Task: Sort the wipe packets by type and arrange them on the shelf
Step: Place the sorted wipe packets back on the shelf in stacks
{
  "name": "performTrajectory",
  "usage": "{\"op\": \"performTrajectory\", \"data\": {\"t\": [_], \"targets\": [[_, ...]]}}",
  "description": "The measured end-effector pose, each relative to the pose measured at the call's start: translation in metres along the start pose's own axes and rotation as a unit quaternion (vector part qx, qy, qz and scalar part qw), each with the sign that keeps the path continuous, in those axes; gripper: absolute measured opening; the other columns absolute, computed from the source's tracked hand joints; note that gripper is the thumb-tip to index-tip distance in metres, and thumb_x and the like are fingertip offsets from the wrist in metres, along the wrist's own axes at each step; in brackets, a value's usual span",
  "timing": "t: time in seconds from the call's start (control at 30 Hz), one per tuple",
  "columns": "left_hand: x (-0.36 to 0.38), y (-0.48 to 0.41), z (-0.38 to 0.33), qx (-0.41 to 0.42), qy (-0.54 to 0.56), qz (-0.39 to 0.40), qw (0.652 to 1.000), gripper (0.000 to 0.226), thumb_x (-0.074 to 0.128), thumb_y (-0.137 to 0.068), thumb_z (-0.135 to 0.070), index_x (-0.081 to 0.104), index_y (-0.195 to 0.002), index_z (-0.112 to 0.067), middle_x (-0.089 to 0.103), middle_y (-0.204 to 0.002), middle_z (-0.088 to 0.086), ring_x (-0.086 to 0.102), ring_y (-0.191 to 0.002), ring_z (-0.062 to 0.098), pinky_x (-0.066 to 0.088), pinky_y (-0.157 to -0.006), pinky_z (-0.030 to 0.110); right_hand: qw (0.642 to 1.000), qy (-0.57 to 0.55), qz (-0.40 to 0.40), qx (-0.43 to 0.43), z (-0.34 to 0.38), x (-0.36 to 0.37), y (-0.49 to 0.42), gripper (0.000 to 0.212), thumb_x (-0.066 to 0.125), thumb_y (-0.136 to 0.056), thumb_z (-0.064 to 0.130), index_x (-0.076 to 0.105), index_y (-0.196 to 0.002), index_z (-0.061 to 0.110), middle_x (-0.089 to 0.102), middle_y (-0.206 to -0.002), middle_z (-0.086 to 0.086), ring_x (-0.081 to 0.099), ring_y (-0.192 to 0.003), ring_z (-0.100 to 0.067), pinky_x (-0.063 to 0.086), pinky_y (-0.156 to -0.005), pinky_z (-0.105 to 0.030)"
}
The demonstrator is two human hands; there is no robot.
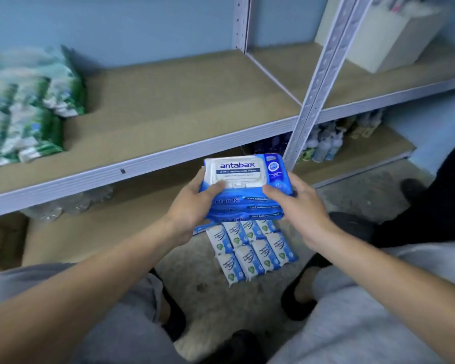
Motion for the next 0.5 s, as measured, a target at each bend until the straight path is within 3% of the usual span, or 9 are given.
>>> {"op": "performTrajectory", "data": {"t": [0.13,0.23,0.4,0.5], "targets": [[-0.004,0.0,-0.041,0.083,-0.002,-0.016,0.996,0.049,0.063,-0.096,-0.044,0.046,-0.142,-0.05,0.068,-0.124,-0.019,0.07,-0.105,0.008,0.058,-0.09,0.041,0.997,-0.009,-0.022,-0.077,0.041,-0.009,-0.001,0.034,0.071,-0.092,0.028,0.063,-0.123,0.039,0.073,-0.108,0.018,0.07,-0.101,-0.006,0.055,-0.095,-0.045],[-0.011,-0.003,-0.075,0.154,-0.015,-0.028,0.988,0.043,0.063,-0.096,-0.044,0.051,-0.137,-0.049,0.068,-0.122,-0.021,0.067,-0.111,0.004,0.051,-0.098,0.038,0.988,0.0,-0.05,-0.145,0.079,-0.011,-0.015,0.037,0.072,-0.091,0.032,0.063,-0.126,0.037,0.073,-0.11,0.017,0.068,-0.104,-0.006,0.054,-0.096,-0.045],[-0.004,-0.008,-0.102,0.164,0.06,0.004,0.985,0.038,0.056,-0.102,-0.03,0.052,-0.137,-0.042,0.072,-0.119,-0.014,0.072,-0.098,0.007,0.055,-0.063,0.019,0.974,-0.011,-0.072,-0.213,0.138,-0.015,-0.05,0.026,0.072,-0.091,0.033,0.068,-0.117,0.033,0.075,-0.106,0.012,0.07,-0.099,-0.009,0.056,-0.09,-0.048],[-0.005,-0.011,-0.111,0.166,0.09,-0.016,0.982,0.039,0.056,-0.101,-0.03,0.052,-0.137,-0.046,0.072,-0.117,-0.015,0.072,-0.1,0.012,0.055,-0.066,0.022,0.968,-0.012,-0.068,-0.24,0.154,-0.014,-0.061,0.022,0.071,-0.092,0.029,0.069,-0.114,0.033,0.075,-0.101,0.014,0.071,-0.094,-0.006,0.059,-0.084,-0.037]]}}
Point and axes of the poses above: each hand's wrist, its own y-axis away from the middle knuckle, its own x-axis out of the palm, z = x × y, the point moved 7 cm from there along -y, towards the middle knuckle
